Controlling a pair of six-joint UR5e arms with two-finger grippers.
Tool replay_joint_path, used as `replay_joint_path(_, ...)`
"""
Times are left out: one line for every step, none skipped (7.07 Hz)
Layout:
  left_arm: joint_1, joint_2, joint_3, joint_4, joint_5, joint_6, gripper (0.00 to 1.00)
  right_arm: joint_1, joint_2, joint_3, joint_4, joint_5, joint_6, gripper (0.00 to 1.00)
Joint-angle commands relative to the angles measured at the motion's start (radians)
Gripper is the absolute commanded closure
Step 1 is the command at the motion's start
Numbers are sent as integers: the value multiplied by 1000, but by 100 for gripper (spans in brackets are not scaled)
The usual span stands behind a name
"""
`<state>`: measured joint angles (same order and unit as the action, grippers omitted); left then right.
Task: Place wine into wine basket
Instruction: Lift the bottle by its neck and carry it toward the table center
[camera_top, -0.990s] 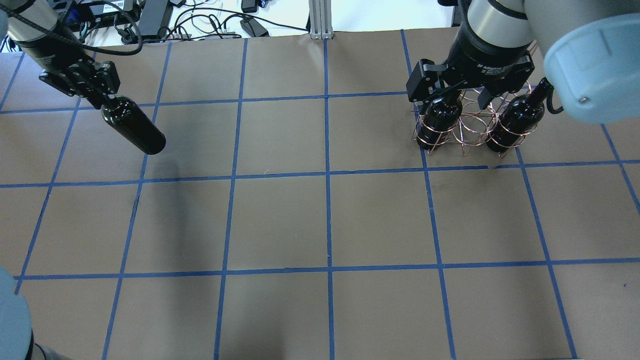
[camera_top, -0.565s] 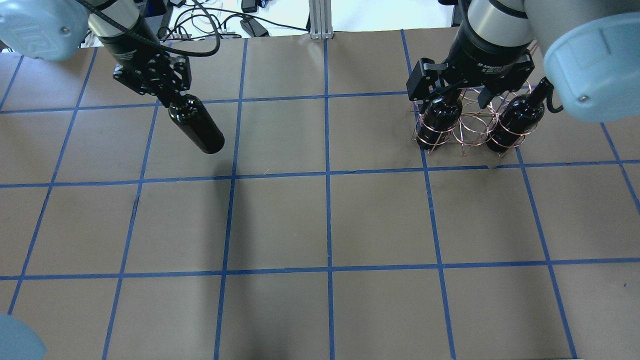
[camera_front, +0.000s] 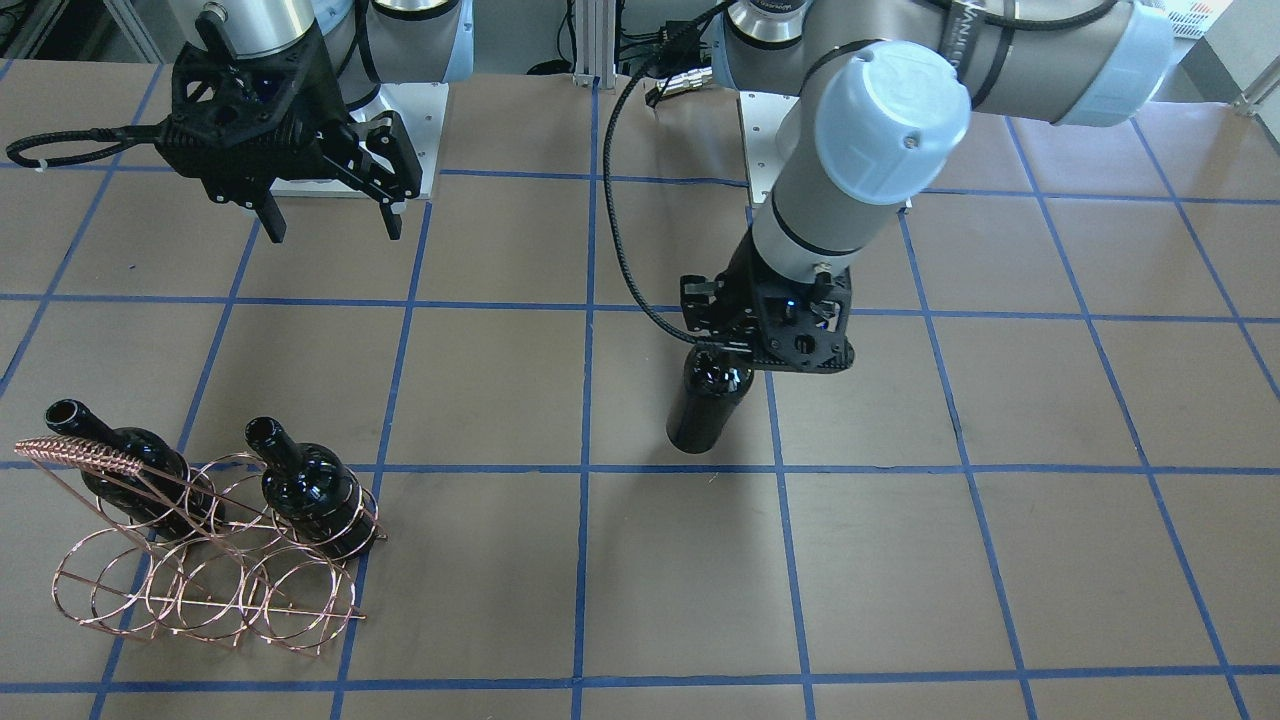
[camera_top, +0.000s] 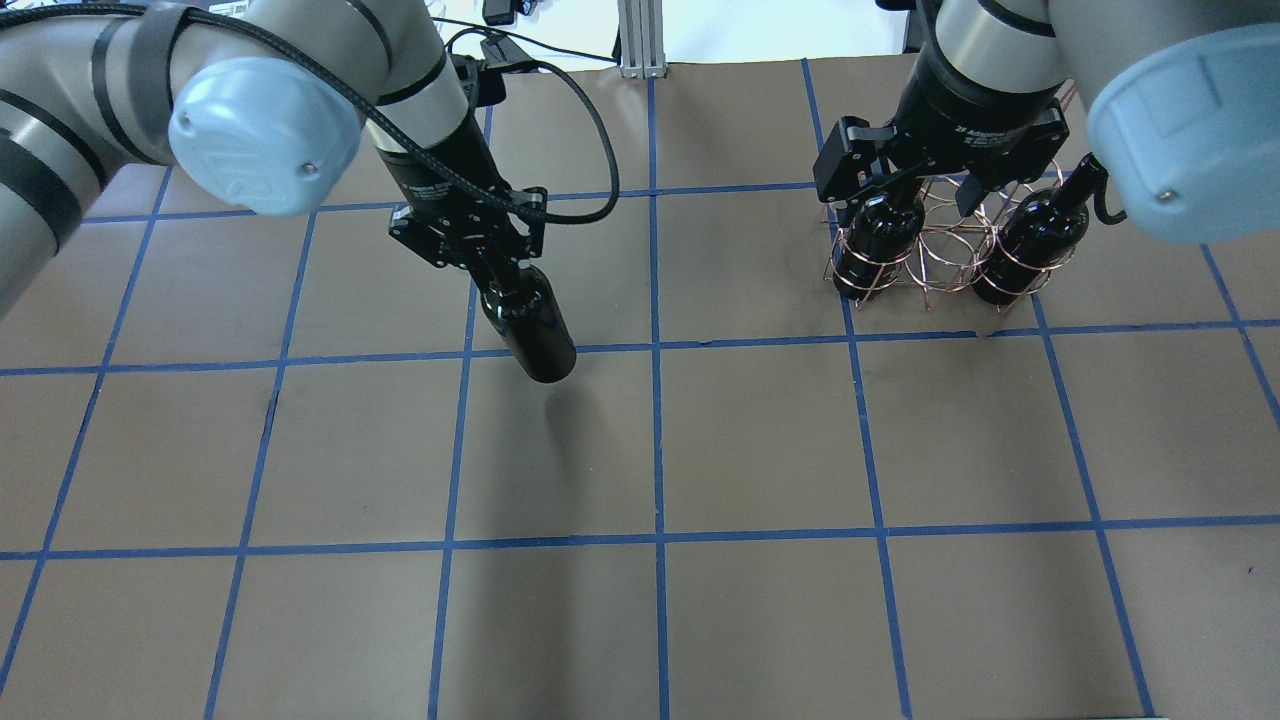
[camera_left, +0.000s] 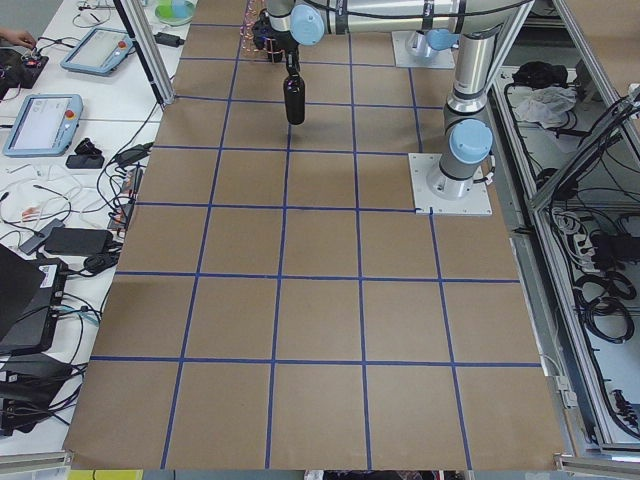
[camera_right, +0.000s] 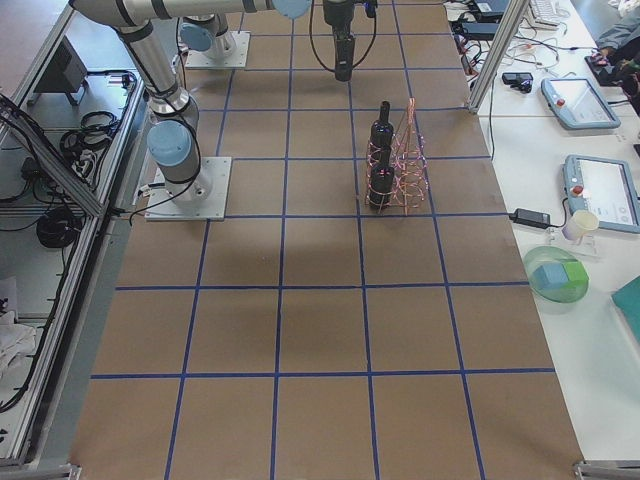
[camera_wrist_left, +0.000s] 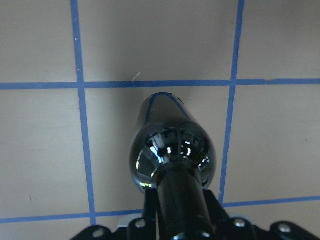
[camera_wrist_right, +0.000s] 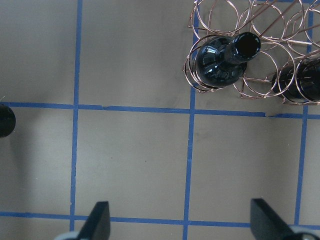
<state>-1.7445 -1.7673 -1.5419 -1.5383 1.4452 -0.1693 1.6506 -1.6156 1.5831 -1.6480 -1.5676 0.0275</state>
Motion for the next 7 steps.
replay_joint_path(-91, 15, -64, 1, -9, -99, 100, 0, -1, 0, 1, 0, -1, 0)
replay_joint_path(-108, 22, -75, 1, -9, -102, 100, -2, -6, 0, 2, -5, -1, 0)
replay_joint_path(-119, 35, -76, -2, -8, -105, 100, 0, -6, 0, 2, -3, 0, 0)
replay_joint_path(-131, 43, -92, -3, -5, -105, 100, 0, -6, 0, 2, -5, 0, 0)
replay_joint_path(-139, 46, -116, -3, -8, -104, 100, -2, -4, 0, -1, -2, 0, 0)
replay_joint_path(-141, 52, -125, -2, -11, -105, 100, 2, -3, 2, 2, 4, 2, 0)
replay_joint_path(-142, 55, -127, -2, -17, -105, 100, 2, -1, 0, 1, 4, 2, 0)
